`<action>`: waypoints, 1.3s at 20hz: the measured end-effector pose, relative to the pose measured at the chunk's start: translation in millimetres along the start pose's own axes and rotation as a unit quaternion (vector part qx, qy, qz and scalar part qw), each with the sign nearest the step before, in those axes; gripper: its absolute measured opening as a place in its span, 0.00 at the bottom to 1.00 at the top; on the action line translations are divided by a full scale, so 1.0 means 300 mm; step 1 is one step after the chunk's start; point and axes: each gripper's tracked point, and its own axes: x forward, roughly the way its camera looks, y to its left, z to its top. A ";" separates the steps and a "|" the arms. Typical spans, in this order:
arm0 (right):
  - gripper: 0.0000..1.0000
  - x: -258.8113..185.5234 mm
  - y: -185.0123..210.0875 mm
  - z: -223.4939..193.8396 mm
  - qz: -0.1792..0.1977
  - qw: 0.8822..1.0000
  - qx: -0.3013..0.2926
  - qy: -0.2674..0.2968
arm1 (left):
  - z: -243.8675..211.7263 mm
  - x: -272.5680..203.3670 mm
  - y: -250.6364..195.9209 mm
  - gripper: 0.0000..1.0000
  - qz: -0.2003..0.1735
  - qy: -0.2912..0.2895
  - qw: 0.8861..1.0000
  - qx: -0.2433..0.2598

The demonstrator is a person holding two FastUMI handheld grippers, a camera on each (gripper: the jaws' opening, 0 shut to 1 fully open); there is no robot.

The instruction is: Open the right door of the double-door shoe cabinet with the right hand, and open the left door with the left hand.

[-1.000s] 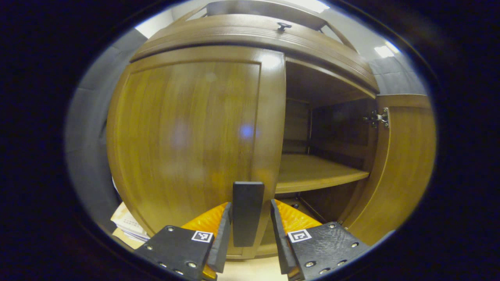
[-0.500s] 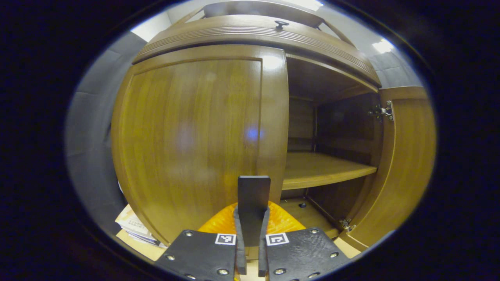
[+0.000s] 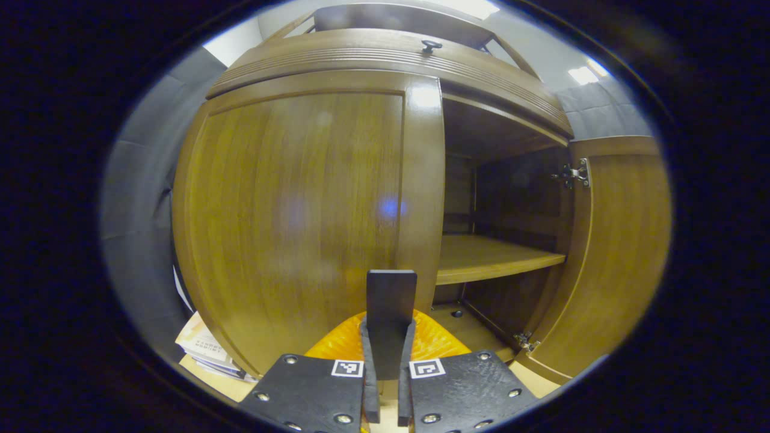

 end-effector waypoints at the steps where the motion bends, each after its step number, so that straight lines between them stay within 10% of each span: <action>1: 0.93 0.008 0.002 -0.004 0.001 1.000 -0.003 0.000 | 0.001 -0.017 0.003 0.15 -0.008 -0.004 1.000 -0.001; 8: 0.93 0.054 0.029 -0.004 0.021 1.000 0.003 0.000 | -0.012 -0.185 0.027 0.14 -0.042 -0.008 0.999 0.001; 26: 0.93 0.190 0.378 0.000 0.173 0.985 -0.023 0.009 | -0.037 -0.575 0.246 0.14 0.040 -0.012 0.999 -0.009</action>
